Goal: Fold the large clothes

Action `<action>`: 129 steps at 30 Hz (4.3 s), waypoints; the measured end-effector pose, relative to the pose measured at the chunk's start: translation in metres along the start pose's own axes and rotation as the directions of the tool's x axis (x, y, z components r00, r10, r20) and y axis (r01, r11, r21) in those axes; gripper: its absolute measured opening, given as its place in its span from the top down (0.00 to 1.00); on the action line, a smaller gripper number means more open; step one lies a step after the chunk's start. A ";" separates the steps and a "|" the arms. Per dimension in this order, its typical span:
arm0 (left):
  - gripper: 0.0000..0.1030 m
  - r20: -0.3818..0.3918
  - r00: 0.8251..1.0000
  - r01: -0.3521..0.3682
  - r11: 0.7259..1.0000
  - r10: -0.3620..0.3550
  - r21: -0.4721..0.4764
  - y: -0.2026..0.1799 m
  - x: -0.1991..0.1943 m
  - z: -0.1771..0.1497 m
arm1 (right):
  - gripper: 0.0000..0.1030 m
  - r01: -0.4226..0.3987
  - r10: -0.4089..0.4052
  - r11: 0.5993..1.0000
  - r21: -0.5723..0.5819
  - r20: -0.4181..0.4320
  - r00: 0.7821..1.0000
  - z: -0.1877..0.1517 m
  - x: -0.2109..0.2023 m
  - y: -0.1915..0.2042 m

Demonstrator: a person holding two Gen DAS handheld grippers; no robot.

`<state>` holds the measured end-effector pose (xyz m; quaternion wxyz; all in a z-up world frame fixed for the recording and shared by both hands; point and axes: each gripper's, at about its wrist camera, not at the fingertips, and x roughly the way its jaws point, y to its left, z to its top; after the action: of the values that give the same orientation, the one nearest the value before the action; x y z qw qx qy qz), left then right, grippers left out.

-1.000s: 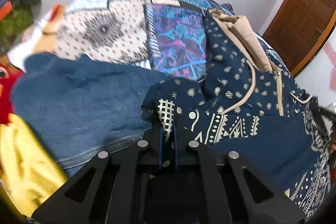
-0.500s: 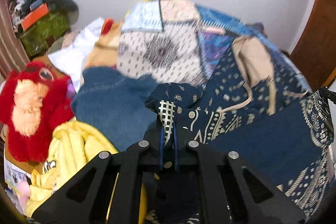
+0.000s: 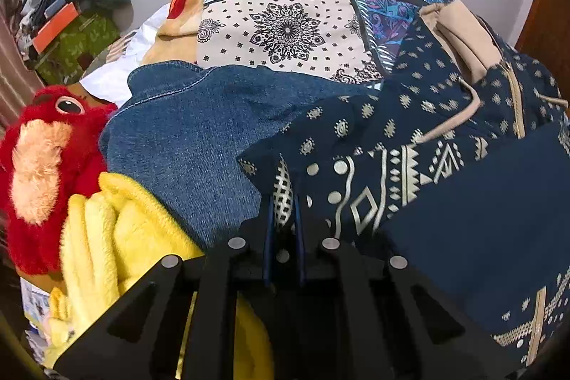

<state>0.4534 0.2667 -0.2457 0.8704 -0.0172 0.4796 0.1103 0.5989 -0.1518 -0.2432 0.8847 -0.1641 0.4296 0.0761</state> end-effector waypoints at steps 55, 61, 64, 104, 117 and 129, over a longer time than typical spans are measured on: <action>0.90 0.062 0.935 0.340 0.933 -0.349 0.118 -0.113 -0.104 0.069 | 0.93 -0.550 0.541 0.835 0.029 0.145 0.829 0.054 -0.119 0.079; 0.90 0.030 0.954 0.293 0.946 -0.300 0.138 -0.104 -0.113 -0.002 | 0.92 -0.477 0.476 0.879 -0.007 0.084 0.876 -0.028 -0.134 0.082; 0.90 0.022 0.960 0.274 0.954 -0.279 0.121 -0.100 -0.111 -0.028 | 0.92 -0.299 0.304 0.952 -0.069 0.088 0.948 -0.063 -0.132 0.084; 0.91 -0.042 0.963 0.268 0.958 -0.265 0.101 -0.149 -0.007 0.124 | 0.92 -0.494 0.490 0.865 0.088 0.058 0.870 -0.025 -0.091 0.054; 0.94 0.057 0.865 0.454 0.824 -0.499 0.338 -0.187 -0.174 0.015 | 0.92 -0.478 0.467 0.869 0.132 0.104 0.878 -0.042 -0.152 0.025; 0.94 -0.140 0.858 0.507 0.770 -0.494 0.387 -0.202 -0.178 -0.140 | 0.92 -0.504 0.495 0.862 0.055 0.126 0.860 -0.066 -0.237 0.055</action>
<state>0.2870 0.0198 -0.1870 0.8444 0.0375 0.4829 -0.2290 0.3885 -0.1223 -0.1079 0.8627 -0.0043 0.4121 0.2930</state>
